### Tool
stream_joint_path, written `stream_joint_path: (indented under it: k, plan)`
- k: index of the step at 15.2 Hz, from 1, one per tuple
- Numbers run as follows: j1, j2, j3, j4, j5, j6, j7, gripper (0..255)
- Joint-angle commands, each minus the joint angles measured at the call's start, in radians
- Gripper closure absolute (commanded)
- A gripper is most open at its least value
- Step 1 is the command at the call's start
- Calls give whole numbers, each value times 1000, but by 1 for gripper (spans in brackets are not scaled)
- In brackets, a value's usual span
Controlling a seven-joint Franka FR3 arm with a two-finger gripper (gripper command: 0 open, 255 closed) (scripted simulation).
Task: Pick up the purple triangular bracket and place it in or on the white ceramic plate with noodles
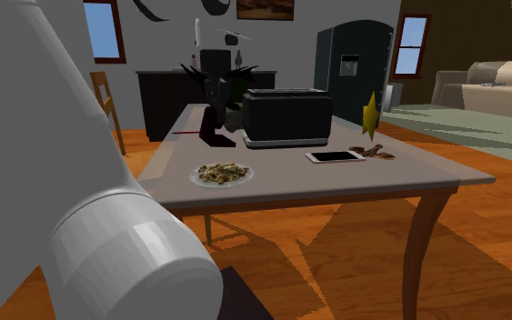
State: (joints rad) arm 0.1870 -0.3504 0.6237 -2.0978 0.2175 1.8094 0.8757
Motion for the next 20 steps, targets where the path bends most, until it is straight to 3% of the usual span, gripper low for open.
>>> stream_joint_path:
  k: [1, 9, 17, 18, 20]
  plan:
    - [1, 3, 6, -27, 2, 31, 1, 255]
    - [4, 23, 27, -122, 4, 144, 3, 255]
    - [4, 23, 27, -122, 4, 144, 3, 255]
    - [4, 22, 27, -122, 4, 144, 3, 0]
    - [4, 22, 27, -123, 5, 144, 2, 0]
